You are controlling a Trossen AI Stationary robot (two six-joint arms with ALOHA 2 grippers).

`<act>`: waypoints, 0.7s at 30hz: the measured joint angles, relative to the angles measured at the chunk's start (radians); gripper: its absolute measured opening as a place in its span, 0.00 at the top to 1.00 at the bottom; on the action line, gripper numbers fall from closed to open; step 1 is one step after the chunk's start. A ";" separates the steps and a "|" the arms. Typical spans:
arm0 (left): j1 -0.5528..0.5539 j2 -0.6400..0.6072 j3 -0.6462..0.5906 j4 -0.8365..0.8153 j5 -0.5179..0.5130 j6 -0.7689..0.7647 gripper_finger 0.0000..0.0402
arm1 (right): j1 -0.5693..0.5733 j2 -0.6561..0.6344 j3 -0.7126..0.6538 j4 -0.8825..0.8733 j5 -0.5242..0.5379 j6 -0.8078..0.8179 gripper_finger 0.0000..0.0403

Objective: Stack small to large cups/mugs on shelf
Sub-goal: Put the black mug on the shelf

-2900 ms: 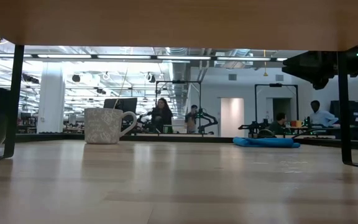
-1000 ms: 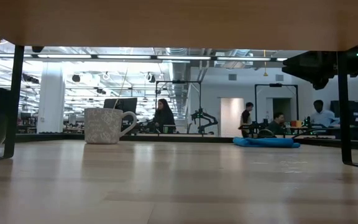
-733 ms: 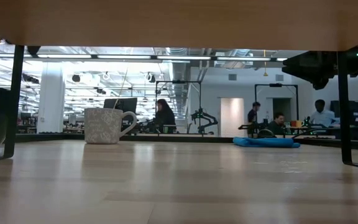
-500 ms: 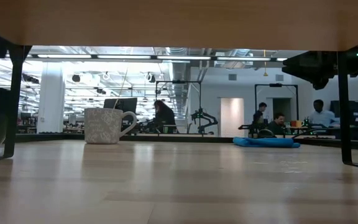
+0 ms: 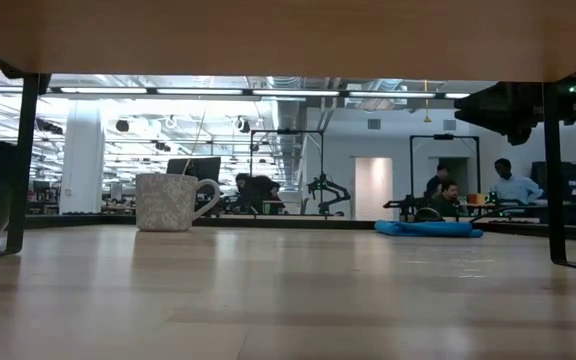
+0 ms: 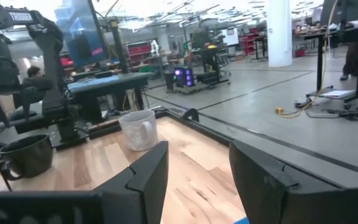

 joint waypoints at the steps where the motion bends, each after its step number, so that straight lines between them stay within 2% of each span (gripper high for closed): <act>1: -0.003 0.004 0.000 0.001 -0.011 0.012 0.61 | 0.000 0.000 0.000 -0.003 0.000 0.000 0.52; 6: -0.003 0.018 -0.011 0.014 -0.029 0.040 0.61 | 0.000 0.000 0.000 -0.007 0.000 0.000 0.52; 16: -0.003 0.018 -0.147 0.124 -0.028 -0.015 0.61 | 0.000 0.000 0.000 -0.007 0.000 0.000 0.52; 21: -0.003 0.018 -0.180 0.226 0.011 0.024 0.61 | 0.000 0.000 0.000 -0.007 0.000 0.000 0.52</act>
